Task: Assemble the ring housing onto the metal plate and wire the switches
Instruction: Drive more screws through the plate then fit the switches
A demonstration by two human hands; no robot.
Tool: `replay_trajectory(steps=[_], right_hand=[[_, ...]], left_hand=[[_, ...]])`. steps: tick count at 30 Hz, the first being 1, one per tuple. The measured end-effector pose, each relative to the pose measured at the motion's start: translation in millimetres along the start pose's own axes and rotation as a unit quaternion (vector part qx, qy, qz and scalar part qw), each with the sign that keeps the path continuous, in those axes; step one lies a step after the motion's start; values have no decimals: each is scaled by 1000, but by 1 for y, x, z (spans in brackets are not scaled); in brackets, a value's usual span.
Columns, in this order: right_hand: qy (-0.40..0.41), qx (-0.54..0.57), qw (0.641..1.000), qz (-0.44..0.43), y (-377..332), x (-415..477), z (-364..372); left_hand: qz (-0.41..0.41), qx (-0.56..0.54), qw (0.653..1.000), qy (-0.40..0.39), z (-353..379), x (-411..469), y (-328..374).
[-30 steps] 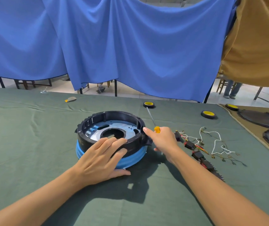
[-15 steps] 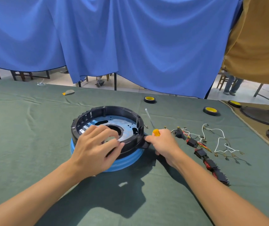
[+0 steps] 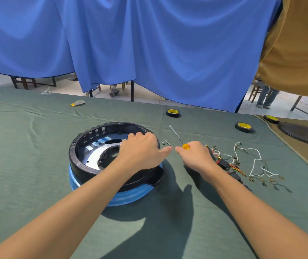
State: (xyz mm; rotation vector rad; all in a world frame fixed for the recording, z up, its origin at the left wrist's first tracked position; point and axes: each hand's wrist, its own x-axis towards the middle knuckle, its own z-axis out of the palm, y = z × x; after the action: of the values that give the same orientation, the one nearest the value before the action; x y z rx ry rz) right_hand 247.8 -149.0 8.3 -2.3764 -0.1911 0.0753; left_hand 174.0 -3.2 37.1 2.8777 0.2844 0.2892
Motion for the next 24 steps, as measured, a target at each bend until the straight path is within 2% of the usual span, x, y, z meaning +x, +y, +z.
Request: replay_trajectory(steps=[1,3,7,14,17,20,22,24], right_hand=[[26,-82,996,-3,6,4,1],[41,-176,983,-10,16,9,5],[52,-250,967,-28,21,11,13],[15,-388,921,-34,-1,20,7],[6,-375,924,-81,-12,30,12],[5,-288,936,-202,-18,39,25],[16,-281,922,-264,-19,43,34],[30,-311,904,-291,-20,47,39]], left_hand=[[-5,-14,1000,-11,3,3,2],[13,-3,1000,-13,10,7,3],[49,81,996,-4,15,7,-4],[105,7,992,-65,-4,-3,-26],[118,-10,990,-71,-8,-3,-35],[129,-28,989,-67,-8,-1,-41],[126,-38,989,-71,-7,0,-42],[122,-42,990,-64,-6,1,-42]])
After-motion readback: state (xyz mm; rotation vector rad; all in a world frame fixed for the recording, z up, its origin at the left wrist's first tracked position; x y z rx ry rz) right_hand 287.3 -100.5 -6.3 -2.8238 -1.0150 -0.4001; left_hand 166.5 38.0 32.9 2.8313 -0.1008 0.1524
